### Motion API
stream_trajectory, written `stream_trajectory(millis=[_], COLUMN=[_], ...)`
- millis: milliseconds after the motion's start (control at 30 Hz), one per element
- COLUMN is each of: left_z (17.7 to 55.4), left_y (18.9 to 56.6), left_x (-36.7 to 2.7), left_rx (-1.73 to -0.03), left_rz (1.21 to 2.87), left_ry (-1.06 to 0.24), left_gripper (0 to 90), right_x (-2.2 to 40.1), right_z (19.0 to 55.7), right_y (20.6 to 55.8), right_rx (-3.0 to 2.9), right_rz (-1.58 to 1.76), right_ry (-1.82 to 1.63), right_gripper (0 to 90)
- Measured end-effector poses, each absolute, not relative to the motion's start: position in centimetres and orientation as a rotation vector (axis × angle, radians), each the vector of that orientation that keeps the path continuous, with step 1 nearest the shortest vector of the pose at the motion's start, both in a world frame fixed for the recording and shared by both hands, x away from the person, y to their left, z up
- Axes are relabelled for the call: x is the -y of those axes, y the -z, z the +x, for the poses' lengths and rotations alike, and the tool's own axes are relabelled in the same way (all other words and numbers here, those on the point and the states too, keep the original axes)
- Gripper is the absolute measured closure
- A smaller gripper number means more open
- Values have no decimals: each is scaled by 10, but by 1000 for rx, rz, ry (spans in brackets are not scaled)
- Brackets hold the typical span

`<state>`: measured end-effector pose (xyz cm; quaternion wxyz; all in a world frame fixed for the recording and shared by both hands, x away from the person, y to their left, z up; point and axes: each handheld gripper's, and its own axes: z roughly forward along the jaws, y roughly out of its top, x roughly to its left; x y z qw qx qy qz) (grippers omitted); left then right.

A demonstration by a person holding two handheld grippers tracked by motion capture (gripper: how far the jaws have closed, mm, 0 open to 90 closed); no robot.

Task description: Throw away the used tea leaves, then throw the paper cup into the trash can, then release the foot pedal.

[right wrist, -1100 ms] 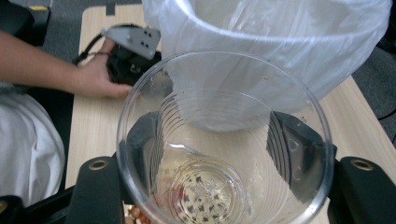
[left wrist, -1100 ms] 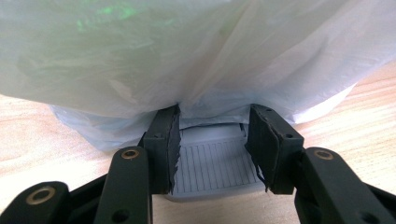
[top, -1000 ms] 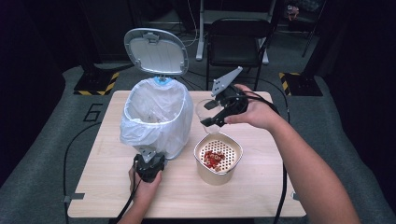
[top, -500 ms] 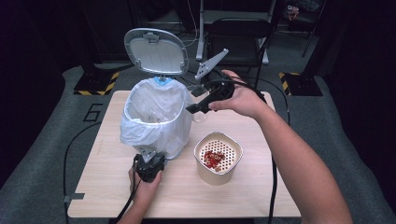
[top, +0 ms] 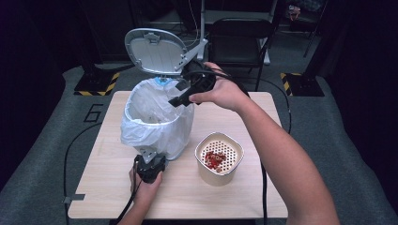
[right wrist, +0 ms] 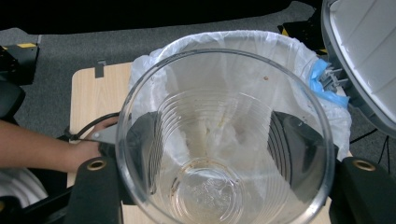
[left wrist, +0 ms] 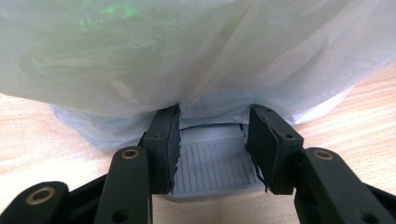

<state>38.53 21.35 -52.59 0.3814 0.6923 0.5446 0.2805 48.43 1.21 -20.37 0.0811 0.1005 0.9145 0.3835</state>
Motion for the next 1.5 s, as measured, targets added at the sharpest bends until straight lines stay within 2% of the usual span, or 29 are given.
stream_trajectory(millis=[567,633,1233,1300,1333,1367,1400,1500], left_z=[385,385,385,385,385,385,385,385], left_y=[526,525,525,525,525,525,525,525], left_x=[-213,-217,-216,-216,-216,-216,-216,-217], left_rx=[-1391,-1378,-1380,-1380,-1379,-1380,-1379,-1378], left_rz=[1764,1833,1816,1816,1819,1818,1819,1824], left_ry=[-706,-718,-724,-714,-724,-714,-715,-727], left_gripper=[541,541,541,541,541,541,541,541], right_x=[-50,-55,-83,-84,-85,-86,-87,-90], right_z=[499,501,526,528,529,530,532,531], right_y=[215,218,240,241,241,243,244,248], right_rx=[-2721,-2723,-2671,-2640,-2608,-2601,-2618,-2613], right_rz=[360,367,504,524,516,545,569,584], right_ry=[-1182,-1167,-1160,-1160,-1155,-1147,-1149,-1122], right_gripper=[344,343,324,284,225,96,37,0])
